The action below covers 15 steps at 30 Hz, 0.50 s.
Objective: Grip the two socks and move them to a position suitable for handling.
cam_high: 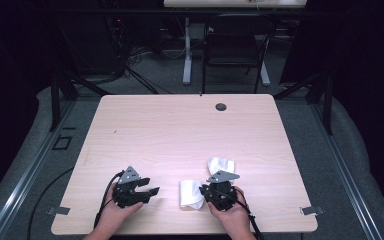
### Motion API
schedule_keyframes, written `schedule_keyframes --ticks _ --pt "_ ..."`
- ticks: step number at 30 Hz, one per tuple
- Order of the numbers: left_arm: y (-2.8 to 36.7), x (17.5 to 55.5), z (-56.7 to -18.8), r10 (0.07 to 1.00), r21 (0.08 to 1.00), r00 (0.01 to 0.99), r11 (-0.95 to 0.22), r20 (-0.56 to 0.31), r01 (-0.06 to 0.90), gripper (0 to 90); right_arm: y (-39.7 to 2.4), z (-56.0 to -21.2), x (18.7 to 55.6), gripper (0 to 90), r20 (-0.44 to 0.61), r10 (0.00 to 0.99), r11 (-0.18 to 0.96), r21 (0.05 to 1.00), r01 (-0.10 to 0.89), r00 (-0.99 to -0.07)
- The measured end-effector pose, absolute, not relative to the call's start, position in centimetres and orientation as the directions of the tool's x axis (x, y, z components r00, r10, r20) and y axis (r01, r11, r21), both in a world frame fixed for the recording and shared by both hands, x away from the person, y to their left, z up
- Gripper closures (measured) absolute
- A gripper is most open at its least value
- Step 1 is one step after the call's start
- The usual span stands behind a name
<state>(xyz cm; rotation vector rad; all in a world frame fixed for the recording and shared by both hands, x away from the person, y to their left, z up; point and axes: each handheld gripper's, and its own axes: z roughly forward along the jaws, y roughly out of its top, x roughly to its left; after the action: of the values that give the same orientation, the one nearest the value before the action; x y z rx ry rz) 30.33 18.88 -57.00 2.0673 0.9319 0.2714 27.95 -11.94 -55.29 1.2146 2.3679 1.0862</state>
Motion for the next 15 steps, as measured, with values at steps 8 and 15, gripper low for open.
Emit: schedule_keyframes --ticks 8,15 --pt "18.97 30.38 -57.02 0.706 0.766 0.695 -0.369 -0.138 0.527 44.7 -12.4 -55.68 28.31 82.6 0.102 0.797 0.363 0.707 0.607 -0.596" --pt "19.23 30.47 -56.91 0.708 0.765 0.693 -0.37 -0.134 0.527 44.7 -12.15 -55.62 28.23 79.8 0.094 0.79 0.377 0.706 0.6 -0.606"
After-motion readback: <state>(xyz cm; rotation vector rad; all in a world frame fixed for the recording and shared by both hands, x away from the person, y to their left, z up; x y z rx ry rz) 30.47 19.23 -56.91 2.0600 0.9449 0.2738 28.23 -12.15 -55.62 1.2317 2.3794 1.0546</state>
